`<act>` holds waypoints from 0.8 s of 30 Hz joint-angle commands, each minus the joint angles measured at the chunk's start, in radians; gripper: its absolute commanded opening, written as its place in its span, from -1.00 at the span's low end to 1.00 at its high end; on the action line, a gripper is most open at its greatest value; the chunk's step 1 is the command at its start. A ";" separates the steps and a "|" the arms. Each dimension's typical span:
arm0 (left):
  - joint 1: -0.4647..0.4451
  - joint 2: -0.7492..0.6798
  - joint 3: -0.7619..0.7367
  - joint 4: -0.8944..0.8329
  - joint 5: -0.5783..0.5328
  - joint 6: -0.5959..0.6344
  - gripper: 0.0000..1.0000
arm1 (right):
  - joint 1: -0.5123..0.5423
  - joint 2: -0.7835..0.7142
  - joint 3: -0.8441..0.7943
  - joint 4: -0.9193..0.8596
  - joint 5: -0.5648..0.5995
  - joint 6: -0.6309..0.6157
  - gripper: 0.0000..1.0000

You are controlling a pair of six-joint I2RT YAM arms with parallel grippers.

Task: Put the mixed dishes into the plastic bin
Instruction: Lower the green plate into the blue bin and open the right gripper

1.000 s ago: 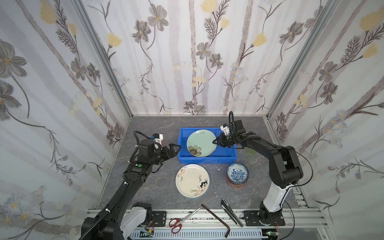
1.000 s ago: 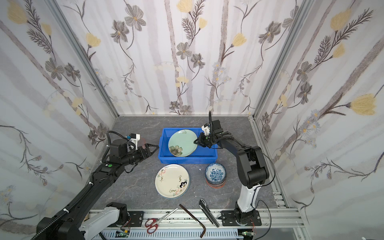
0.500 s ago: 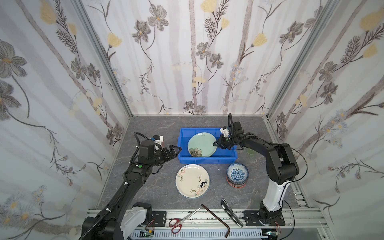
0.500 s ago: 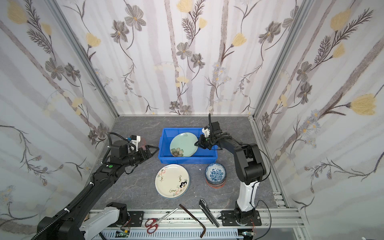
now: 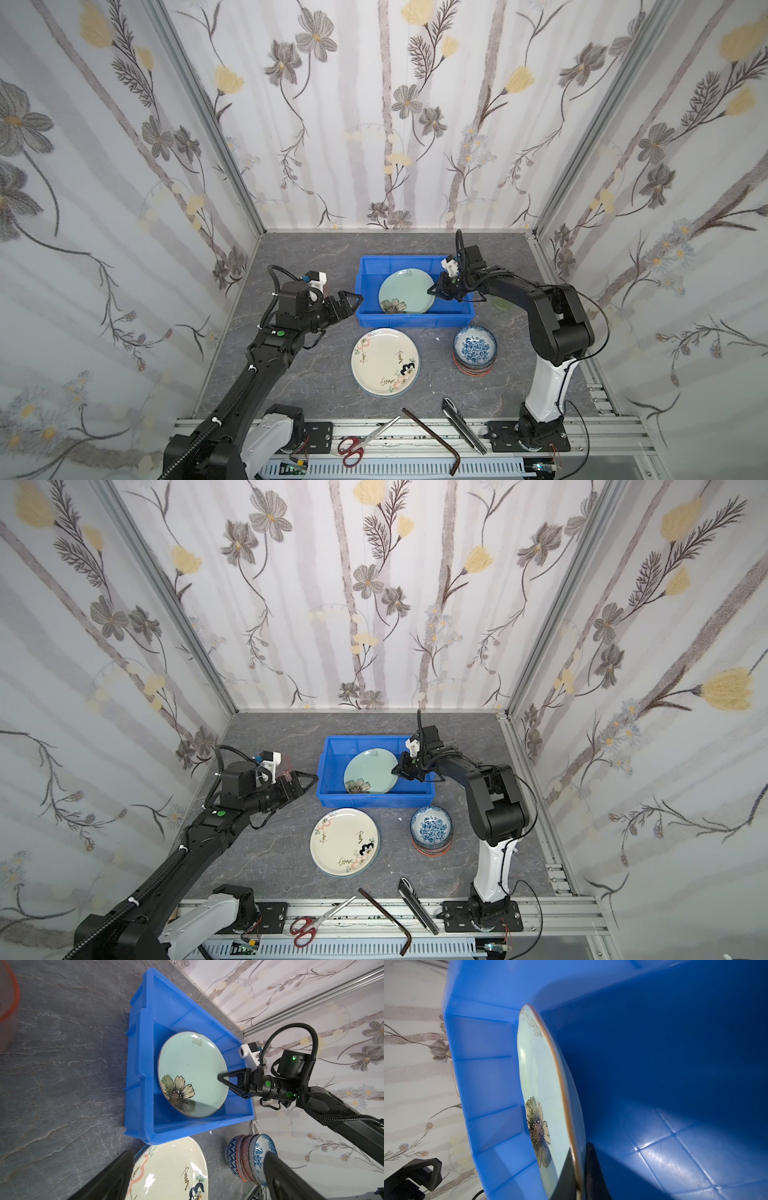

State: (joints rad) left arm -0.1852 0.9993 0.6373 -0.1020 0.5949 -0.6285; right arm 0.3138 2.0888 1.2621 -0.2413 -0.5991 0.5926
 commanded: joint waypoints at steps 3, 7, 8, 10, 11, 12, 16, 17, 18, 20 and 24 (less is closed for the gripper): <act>0.001 -0.002 -0.004 0.010 -0.003 0.009 1.00 | -0.001 0.018 0.006 0.037 -0.005 -0.019 -0.82; 0.001 -0.002 -0.007 0.010 -0.004 0.008 1.00 | -0.004 0.023 0.004 0.037 0.015 -0.019 -0.78; 0.001 -0.002 -0.007 0.010 -0.003 0.010 1.00 | -0.004 0.023 0.004 0.037 0.021 -0.018 -0.77; 0.001 -0.002 -0.008 0.010 -0.003 0.010 1.00 | -0.004 0.029 0.004 0.037 0.025 -0.015 -0.75; 0.002 -0.002 -0.008 0.010 -0.003 0.010 1.00 | -0.004 0.031 0.006 0.038 0.027 -0.015 -0.75; 0.001 -0.002 -0.009 0.010 -0.003 0.010 1.00 | -0.004 0.033 0.006 0.038 0.031 -0.014 -0.74; 0.001 -0.002 -0.012 0.010 -0.003 0.010 1.00 | -0.005 0.035 0.002 0.036 0.052 -0.014 -0.72; 0.001 -0.002 -0.013 0.010 -0.003 0.010 1.00 | -0.005 0.036 0.002 0.037 0.057 -0.014 -0.70; 0.001 -0.004 -0.013 0.010 -0.003 0.012 1.00 | -0.005 0.037 0.000 0.037 0.060 -0.014 -0.68; 0.001 -0.003 -0.015 0.010 -0.003 0.012 1.00 | -0.005 0.037 0.000 0.037 0.067 -0.015 -0.66; 0.001 -0.004 -0.018 0.010 -0.003 0.011 1.00 | -0.007 0.034 -0.001 0.032 0.089 -0.016 -0.60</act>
State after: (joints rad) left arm -0.1852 0.9993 0.6220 -0.1024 0.5949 -0.6285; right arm 0.3084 2.1208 1.2598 -0.2287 -0.5312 0.5896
